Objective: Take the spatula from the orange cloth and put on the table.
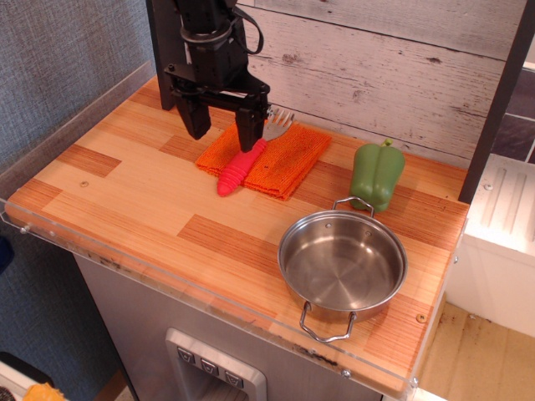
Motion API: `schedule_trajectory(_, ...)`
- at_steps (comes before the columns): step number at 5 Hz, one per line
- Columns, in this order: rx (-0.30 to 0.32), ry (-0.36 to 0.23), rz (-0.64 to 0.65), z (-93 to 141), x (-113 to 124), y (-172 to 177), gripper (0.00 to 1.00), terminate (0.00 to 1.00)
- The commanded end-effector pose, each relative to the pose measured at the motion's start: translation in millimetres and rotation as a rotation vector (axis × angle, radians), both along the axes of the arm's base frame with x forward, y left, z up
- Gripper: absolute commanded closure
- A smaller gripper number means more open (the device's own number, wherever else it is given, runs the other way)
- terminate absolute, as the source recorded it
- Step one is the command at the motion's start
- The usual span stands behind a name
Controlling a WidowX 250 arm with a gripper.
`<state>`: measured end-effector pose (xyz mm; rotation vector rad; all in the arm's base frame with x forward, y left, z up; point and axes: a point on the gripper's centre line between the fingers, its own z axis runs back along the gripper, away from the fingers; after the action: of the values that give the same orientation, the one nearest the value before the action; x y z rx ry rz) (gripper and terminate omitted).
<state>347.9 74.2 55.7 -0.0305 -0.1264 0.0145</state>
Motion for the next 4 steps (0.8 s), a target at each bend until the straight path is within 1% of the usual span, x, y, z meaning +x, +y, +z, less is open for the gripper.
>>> schedule_trajectory(1, 0.045, -0.030, -0.060, 5, 10, -12, 0.00, 0.00)
schedule_trajectory(2, 0.043, -0.018, -0.049, -2, 13, -10, 0.00, 0.00)
schedule_trajectory(4, 0.048, 0.008, -0.011, -12, 16, 6, 0.00, 0.00)
